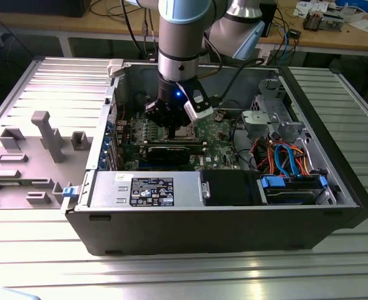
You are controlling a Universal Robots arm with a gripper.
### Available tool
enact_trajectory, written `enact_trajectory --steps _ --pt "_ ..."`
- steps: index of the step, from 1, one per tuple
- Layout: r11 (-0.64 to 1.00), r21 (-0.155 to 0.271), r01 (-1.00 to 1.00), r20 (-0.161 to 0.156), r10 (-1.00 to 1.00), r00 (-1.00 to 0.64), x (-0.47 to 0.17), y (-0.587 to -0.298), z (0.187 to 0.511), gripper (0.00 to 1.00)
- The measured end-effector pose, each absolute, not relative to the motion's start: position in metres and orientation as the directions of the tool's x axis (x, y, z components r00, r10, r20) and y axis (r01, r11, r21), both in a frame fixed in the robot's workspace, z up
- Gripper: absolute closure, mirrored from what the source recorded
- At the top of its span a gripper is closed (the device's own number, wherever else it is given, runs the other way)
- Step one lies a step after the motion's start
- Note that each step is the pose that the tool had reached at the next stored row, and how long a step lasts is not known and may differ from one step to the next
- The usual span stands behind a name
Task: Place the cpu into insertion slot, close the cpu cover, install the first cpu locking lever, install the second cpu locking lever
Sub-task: 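Install the second cpu locking lever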
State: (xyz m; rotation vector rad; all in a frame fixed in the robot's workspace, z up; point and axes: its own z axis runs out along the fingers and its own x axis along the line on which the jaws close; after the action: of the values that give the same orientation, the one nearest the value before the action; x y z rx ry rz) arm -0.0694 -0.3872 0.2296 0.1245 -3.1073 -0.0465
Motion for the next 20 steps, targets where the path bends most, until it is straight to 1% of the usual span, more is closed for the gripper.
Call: enact_trajectory --steps 4,20 --pt "0.996 0.047 -0.079 0.029 -0.081 -0.996 -0.069 -0.389 0.229 0.89" --pt "0.994 0.053 -0.093 0.028 -0.095 -0.995 -0.080 -0.395 0.230 0.89"
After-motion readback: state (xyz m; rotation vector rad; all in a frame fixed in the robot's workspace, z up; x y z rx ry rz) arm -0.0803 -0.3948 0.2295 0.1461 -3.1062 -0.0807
